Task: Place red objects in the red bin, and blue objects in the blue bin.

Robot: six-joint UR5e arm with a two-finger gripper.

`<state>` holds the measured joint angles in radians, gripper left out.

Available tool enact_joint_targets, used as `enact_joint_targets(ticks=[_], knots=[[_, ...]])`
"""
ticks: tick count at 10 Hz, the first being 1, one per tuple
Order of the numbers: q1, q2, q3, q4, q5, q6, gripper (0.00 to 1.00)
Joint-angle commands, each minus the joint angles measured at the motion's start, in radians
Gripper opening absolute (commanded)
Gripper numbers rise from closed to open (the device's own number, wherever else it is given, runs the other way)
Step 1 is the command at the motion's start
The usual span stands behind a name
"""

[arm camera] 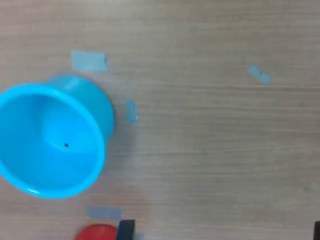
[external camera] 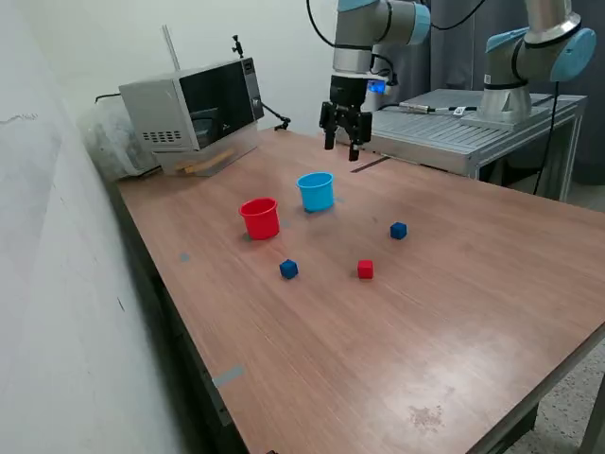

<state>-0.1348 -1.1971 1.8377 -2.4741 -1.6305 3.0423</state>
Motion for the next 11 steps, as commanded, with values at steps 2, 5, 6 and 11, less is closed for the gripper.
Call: enact_joint_targets(ticks=[2, 5, 6, 11], knots=[[-0.028, -0.154, 0.19, -0.149, 0.006, 0.124, 1.0], [-0.051, -0.234, 0.241, -0.212, 0.003, 0.096, 1.0], [-0.049, -0.234, 0.25, -0.213, -0.005, 0.029, 1.0], [-0.048, -0.236, 0.252, -0.216, 0.023, -0.058, 1.0]])
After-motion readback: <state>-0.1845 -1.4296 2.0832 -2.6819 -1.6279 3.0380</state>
